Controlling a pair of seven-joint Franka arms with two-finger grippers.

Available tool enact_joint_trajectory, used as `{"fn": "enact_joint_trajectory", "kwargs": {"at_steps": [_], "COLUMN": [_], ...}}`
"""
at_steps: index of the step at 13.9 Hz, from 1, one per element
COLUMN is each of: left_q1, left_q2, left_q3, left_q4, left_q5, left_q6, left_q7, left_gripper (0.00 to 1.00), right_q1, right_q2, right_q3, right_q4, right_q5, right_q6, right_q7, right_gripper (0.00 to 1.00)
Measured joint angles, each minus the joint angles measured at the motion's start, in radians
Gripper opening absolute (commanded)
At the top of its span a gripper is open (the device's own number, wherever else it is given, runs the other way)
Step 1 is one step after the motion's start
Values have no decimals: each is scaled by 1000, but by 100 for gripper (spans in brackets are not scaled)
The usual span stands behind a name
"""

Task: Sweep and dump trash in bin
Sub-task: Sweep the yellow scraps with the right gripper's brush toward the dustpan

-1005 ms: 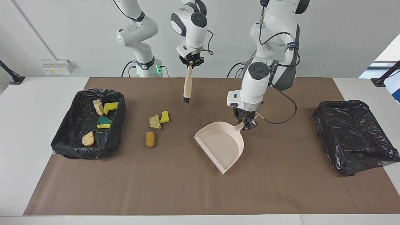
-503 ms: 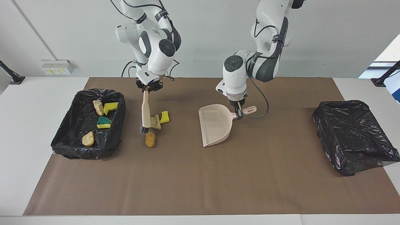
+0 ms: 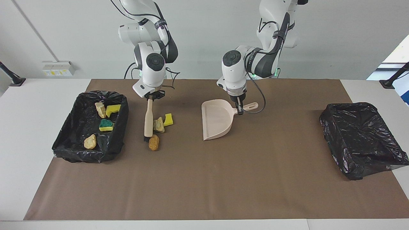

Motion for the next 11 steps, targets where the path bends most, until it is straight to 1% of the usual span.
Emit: {"fn": "enact_joint_trajectory", "kwargs": {"at_steps": [2, 3, 6, 11], "left_q1": [7, 10, 10, 10], "left_q2": [-8, -11, -15, -19], "left_q3": [3, 6, 9, 11], "left_q4": [-14, -19, -25, -32], "left_q5": [0, 0, 0, 0], "left_q6": [0, -1, -1, -1], "left_q7": [-2, -2, -2, -4], "left_gripper": [0, 0, 0, 0], "right_q1": [32, 64, 154, 266], "right_q2": [0, -2, 0, 5], "right_q3": [1, 2, 3, 5], "right_q4": [-6, -6, -11, -17], "right_q5": [101, 161, 283, 550], "right_q6": [1, 1, 9, 76], "right_q7": [-22, -22, -22, -4], "right_gripper": [0, 0, 0, 0]}}
